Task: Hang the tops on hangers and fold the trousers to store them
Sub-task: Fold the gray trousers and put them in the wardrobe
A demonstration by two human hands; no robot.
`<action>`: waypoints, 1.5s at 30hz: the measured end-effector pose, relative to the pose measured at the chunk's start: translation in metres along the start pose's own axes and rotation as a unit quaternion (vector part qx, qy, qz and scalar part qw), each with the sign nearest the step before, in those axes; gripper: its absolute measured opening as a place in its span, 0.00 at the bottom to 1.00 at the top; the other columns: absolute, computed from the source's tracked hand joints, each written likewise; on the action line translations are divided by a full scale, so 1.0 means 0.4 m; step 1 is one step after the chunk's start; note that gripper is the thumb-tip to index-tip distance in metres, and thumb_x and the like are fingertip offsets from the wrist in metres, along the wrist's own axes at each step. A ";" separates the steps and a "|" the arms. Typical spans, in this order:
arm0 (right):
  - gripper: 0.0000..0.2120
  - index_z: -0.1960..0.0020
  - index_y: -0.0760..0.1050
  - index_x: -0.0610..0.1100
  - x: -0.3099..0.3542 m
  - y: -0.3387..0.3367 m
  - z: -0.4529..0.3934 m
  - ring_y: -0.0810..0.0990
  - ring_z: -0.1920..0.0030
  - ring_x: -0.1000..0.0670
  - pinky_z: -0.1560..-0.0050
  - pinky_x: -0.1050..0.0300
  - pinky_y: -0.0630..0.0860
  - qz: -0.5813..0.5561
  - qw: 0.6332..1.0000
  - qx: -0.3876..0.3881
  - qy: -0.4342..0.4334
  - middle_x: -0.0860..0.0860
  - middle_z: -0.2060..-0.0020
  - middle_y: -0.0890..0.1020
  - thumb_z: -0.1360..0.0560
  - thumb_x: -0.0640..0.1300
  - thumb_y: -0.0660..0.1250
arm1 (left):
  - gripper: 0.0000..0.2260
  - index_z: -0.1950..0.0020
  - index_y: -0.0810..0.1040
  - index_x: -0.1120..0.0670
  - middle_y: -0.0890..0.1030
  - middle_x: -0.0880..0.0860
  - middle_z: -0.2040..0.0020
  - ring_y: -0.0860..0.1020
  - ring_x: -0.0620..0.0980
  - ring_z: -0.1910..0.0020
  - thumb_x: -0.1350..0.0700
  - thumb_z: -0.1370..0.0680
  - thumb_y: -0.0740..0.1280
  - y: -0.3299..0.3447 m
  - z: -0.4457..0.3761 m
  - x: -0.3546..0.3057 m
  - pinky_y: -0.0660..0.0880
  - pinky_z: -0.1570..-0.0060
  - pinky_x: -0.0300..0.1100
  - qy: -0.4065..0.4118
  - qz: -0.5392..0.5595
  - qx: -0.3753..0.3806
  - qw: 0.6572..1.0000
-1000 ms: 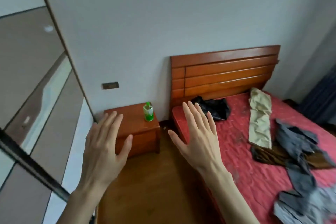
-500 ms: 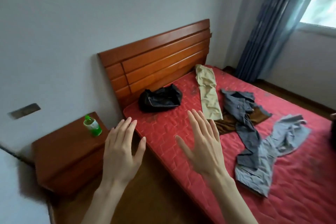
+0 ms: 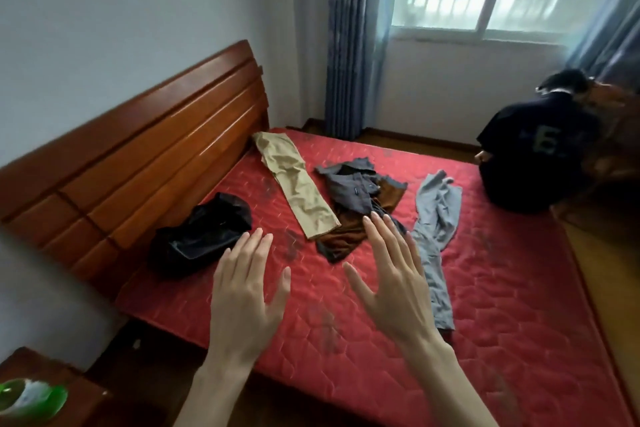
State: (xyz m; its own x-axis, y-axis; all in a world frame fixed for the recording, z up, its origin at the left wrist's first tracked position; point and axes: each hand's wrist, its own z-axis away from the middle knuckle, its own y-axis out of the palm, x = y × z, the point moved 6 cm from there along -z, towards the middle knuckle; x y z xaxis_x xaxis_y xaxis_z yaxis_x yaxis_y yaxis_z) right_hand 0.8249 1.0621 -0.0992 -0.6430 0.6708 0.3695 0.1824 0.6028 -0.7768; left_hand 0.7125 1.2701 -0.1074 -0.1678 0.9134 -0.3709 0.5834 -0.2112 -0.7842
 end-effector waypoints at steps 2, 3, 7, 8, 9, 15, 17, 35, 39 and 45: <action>0.35 0.17 0.60 0.45 -0.036 -0.007 -0.016 0.53 0.16 0.53 0.18 0.42 0.57 0.028 0.999 -0.016 0.024 0.50 0.17 0.62 0.17 0.61 0.64 | 0.27 0.21 0.69 0.55 0.69 0.52 0.21 0.61 0.48 0.18 0.41 0.16 0.59 0.052 -0.052 -0.020 0.60 0.20 0.55 0.034 0.010 0.012 0.999; 0.36 0.17 0.60 0.45 -0.055 -0.012 -0.024 0.54 0.16 0.53 0.18 0.43 0.56 0.038 0.998 -0.025 0.036 0.50 0.18 0.63 0.18 0.60 0.65 | 0.27 0.21 0.69 0.55 0.69 0.52 0.21 0.61 0.49 0.19 0.41 0.16 0.59 0.077 -0.075 -0.035 0.60 0.21 0.56 0.052 0.015 0.017 0.998; 0.36 0.17 0.61 0.45 -0.145 -0.028 -0.049 0.58 0.17 0.51 0.18 0.42 0.57 0.066 0.994 -0.042 0.078 0.50 0.18 0.64 0.19 0.63 0.61 | 0.26 0.22 0.69 0.55 0.70 0.52 0.22 0.62 0.50 0.19 0.42 0.15 0.60 0.173 -0.159 -0.102 0.62 0.22 0.57 0.116 0.045 0.030 0.992; 0.37 0.17 0.60 0.45 -0.171 -0.030 -0.052 0.57 0.17 0.51 0.18 0.42 0.57 0.075 0.992 -0.041 0.088 0.50 0.18 0.63 0.19 0.64 0.60 | 0.26 0.22 0.69 0.55 0.69 0.52 0.22 0.62 0.50 0.19 0.42 0.15 0.59 0.196 -0.177 -0.121 0.62 0.22 0.56 0.127 0.052 0.034 0.990; 0.37 0.16 0.59 0.46 -0.198 -0.033 -0.055 0.56 0.17 0.51 0.17 0.43 0.55 0.084 0.991 -0.039 0.095 0.51 0.17 0.62 0.19 0.64 0.60 | 0.26 0.22 0.69 0.55 0.69 0.52 0.22 0.62 0.51 0.19 0.42 0.15 0.59 0.218 -0.195 -0.139 0.61 0.22 0.55 0.135 0.057 0.037 0.988; 0.40 0.16 0.56 0.45 -0.374 -0.034 -0.059 0.54 0.16 0.51 0.18 0.42 0.55 0.105 0.986 -0.027 0.123 0.51 0.17 0.61 0.19 0.60 0.67 | 0.25 0.22 0.70 0.54 0.71 0.52 0.23 0.64 0.53 0.20 0.43 0.16 0.60 0.362 -0.268 -0.257 0.65 0.25 0.59 0.165 0.075 0.059 0.982; 0.41 0.16 0.55 0.44 -0.439 -0.034 -0.063 0.55 0.16 0.49 0.18 0.41 0.56 0.101 0.986 -0.019 0.131 0.50 0.17 0.61 0.20 0.59 0.69 | 0.24 0.23 0.70 0.55 0.71 0.53 0.23 0.64 0.53 0.20 0.44 0.16 0.61 0.416 -0.283 -0.299 0.65 0.26 0.61 0.168 0.079 0.068 0.980; 0.39 0.15 0.55 0.48 -1.108 0.248 0.069 0.56 0.17 0.52 0.18 0.43 0.57 0.050 0.971 0.126 0.196 0.51 0.17 0.62 0.19 0.60 0.67 | 0.27 0.20 0.68 0.54 0.67 0.52 0.20 0.58 0.51 0.17 0.45 0.18 0.63 1.138 -0.222 -0.426 0.58 0.20 0.57 0.126 0.065 0.203 0.969; 0.39 0.15 0.55 0.48 -1.253 0.416 0.185 0.57 0.17 0.50 0.18 0.43 0.58 0.046 0.955 0.194 0.218 0.51 0.17 0.61 0.19 0.62 0.65 | 0.27 0.21 0.70 0.54 0.68 0.53 0.20 0.61 0.52 0.18 0.45 0.18 0.63 1.361 -0.147 -0.381 0.60 0.21 0.58 0.128 0.080 0.239 0.959; 0.46 0.14 0.48 0.50 -1.452 0.665 0.384 0.55 0.16 0.49 0.19 0.44 0.57 0.037 0.912 0.314 0.263 0.53 0.16 0.56 0.22 0.66 0.66 | 0.25 0.24 0.74 0.56 0.73 0.54 0.24 0.67 0.55 0.22 0.45 0.19 0.63 1.655 0.005 -0.309 0.64 0.23 0.58 0.133 0.075 0.304 0.940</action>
State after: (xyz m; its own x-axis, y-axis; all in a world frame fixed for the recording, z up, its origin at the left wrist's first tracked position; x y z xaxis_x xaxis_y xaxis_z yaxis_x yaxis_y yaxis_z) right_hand 1.1329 0.7665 -0.5988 -0.1702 0.9138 0.3687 -0.3564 0.2917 -0.8876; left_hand 1.1180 1.0167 -0.5817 0.1326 0.8949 -0.4261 0.0095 -0.4310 -0.9023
